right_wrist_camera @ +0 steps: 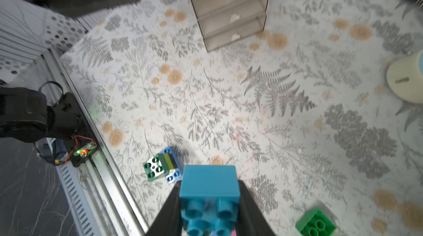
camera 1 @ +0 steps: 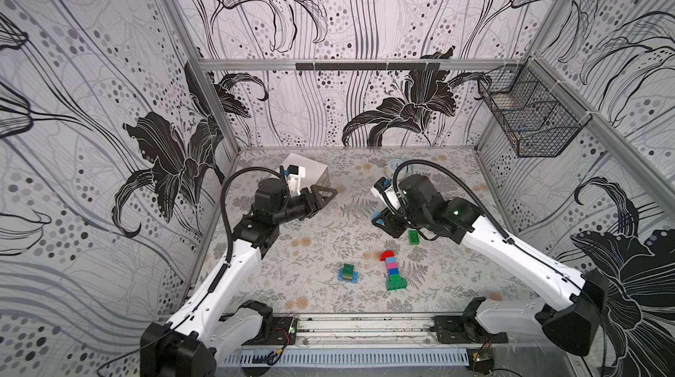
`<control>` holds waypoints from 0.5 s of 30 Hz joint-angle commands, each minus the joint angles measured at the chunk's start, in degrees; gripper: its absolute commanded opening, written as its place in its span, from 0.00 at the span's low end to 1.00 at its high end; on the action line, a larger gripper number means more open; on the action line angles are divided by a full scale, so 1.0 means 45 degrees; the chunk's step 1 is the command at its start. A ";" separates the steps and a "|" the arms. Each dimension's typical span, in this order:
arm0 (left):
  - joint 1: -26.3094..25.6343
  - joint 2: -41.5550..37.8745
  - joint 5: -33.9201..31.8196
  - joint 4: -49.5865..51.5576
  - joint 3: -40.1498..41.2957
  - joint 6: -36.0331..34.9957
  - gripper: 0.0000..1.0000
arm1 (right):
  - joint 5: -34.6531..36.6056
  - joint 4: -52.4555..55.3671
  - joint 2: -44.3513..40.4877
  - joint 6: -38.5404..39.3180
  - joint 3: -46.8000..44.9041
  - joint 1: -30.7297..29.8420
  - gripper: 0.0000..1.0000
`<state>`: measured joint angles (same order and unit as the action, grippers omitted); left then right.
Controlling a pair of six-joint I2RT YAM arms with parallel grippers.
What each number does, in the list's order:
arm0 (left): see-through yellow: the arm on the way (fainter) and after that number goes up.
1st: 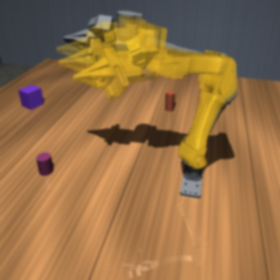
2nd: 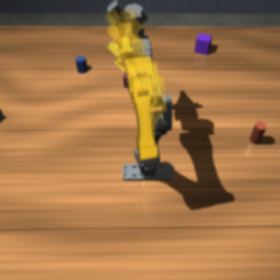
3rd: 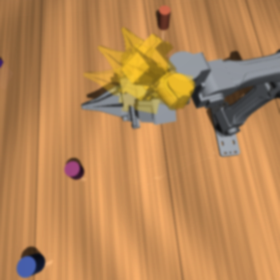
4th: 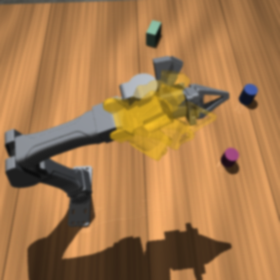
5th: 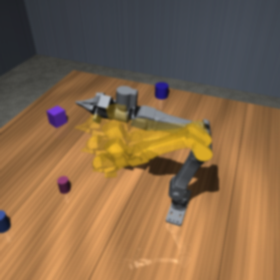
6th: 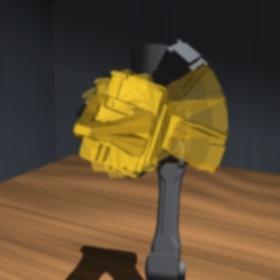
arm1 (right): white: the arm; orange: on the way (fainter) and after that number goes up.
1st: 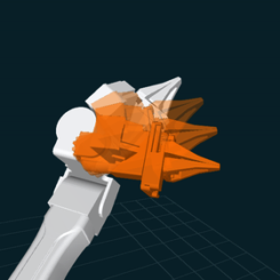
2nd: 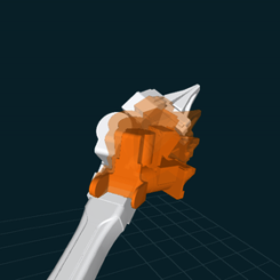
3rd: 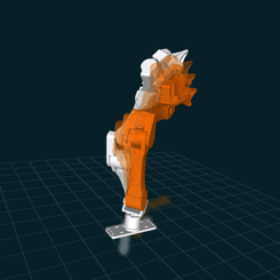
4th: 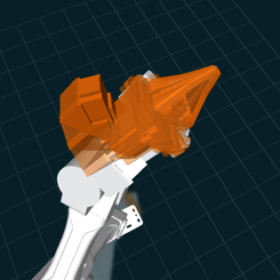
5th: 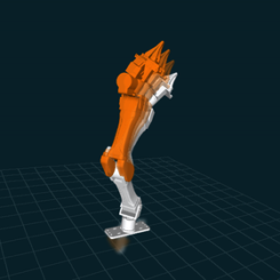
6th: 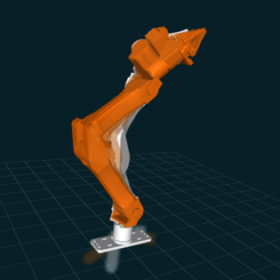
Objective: Assemble the number 1 with lego
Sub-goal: Assemble the lego brick with the lego brick.
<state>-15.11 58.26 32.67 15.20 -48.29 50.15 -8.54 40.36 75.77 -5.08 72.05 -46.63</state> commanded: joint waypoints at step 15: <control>0.0935 -0.5329 -0.8755 0.5951 0.2742 0.2224 0.63 | 0.2009 0.7018 0.6795 0.1105 0.6153 -0.4644 0.00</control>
<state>-11.27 36.82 -0.45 39.07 -36.82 56.25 -1.78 63.75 103.77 -2.07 96.99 -66.22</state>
